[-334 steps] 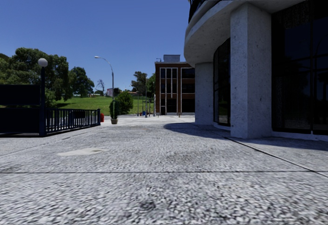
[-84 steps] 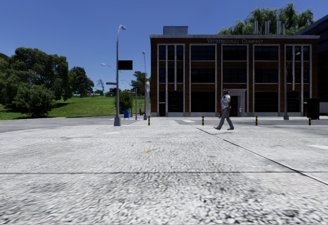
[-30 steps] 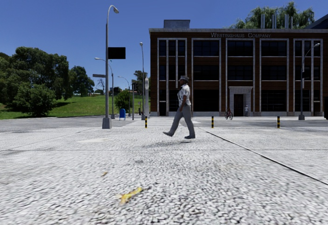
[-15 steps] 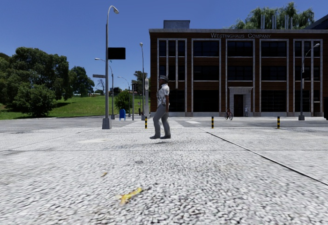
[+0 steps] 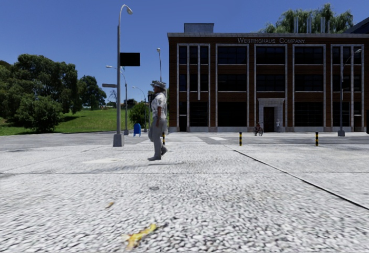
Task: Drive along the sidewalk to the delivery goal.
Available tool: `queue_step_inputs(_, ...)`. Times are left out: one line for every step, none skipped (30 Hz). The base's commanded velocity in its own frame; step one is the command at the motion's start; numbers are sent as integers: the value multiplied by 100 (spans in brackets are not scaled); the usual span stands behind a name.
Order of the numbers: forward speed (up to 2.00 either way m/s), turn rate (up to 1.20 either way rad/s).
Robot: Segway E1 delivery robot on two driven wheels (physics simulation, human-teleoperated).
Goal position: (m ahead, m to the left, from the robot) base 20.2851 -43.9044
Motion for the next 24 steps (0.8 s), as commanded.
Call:
queue_step_inputs(200,0)
queue_step_inputs(200,0)
queue_step_inputs(200,0)
queue_step_inputs(200,0)
queue_step_inputs(200,0)
queue_step_inputs(200,0)
queue_step_inputs(200,0)
queue_step_inputs(200,0)
queue_step_inputs(200,0)
queue_step_inputs(200,0)
queue_step_inputs(200,0)
queue_step_inputs(200,0)
queue_step_inputs(200,0)
queue_step_inputs(200,0)
queue_step_inputs(200,0)
queue_step_inputs(200,0)
queue_step_inputs(200,0)
queue_step_inputs(200,0)
queue_step_inputs(200,0)
queue_step_inputs(200,0)
queue_step_inputs(200,0)
queue_step_inputs(200,0)
queue_step_inputs(200,0)
queue_step_inputs(200,0)
